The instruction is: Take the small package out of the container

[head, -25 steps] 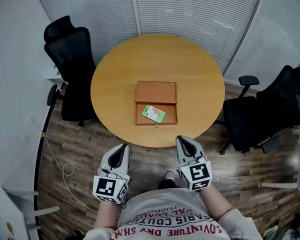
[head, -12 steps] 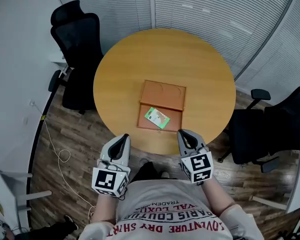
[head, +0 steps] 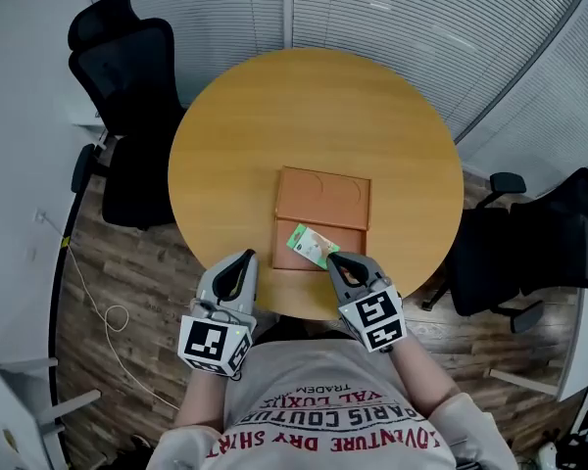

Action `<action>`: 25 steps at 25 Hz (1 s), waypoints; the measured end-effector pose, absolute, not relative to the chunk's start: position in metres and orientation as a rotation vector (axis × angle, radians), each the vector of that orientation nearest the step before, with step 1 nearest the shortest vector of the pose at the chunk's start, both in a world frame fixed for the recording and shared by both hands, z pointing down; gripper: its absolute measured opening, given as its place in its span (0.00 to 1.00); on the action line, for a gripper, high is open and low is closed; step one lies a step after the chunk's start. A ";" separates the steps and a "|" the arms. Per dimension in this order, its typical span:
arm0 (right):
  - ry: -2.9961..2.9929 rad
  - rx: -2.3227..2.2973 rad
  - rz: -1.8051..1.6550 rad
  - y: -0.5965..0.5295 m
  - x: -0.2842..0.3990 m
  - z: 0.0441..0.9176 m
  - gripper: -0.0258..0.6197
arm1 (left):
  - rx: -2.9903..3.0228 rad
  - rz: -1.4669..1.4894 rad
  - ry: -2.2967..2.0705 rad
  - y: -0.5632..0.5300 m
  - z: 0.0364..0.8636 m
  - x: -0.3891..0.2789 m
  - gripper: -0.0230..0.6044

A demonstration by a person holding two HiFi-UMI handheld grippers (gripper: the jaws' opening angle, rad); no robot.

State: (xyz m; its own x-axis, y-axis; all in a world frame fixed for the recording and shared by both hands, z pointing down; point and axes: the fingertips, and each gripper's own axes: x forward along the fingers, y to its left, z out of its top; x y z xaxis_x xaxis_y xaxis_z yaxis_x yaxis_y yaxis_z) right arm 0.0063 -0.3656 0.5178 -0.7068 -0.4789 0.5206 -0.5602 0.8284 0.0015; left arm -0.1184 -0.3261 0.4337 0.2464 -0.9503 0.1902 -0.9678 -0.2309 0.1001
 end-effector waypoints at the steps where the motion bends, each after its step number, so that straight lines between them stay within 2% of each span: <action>1: -2.477 0.769 0.214 -0.370 0.002 0.523 0.05 | 2.327 0.131 -1.799 -0.330 0.436 -0.123 0.05; 5: -2.340 0.686 0.232 -0.379 -0.010 0.566 0.05 | 2.355 0.162 -1.766 -0.341 0.450 -0.137 0.05; 6: -2.291 0.643 0.237 -0.379 -0.011 0.582 0.09 | 2.351 0.166 -1.763 -0.343 0.453 -0.141 0.05; 7: -2.243 0.600 0.237 -0.379 -0.012 0.597 0.21 | 2.344 0.168 -1.760 -0.344 0.456 -0.144 0.05; 8: -2.197 0.562 0.232 -0.378 -0.011 0.612 0.27 | 2.338 0.170 -1.756 -0.345 0.458 -0.147 0.05; 15: -2.042 0.464 0.218 -0.397 -0.020 0.671 0.53 | 2.287 0.181 -1.768 -0.352 0.473 -0.170 0.05; 20: -1.956 0.388 0.203 -0.405 -0.024 0.699 0.62 | 2.250 0.168 -1.795 -0.352 0.478 -0.182 0.05; 25: -1.885 0.357 0.196 -0.406 -0.030 0.715 0.62 | 2.225 0.146 -1.807 -0.352 0.480 -0.196 0.05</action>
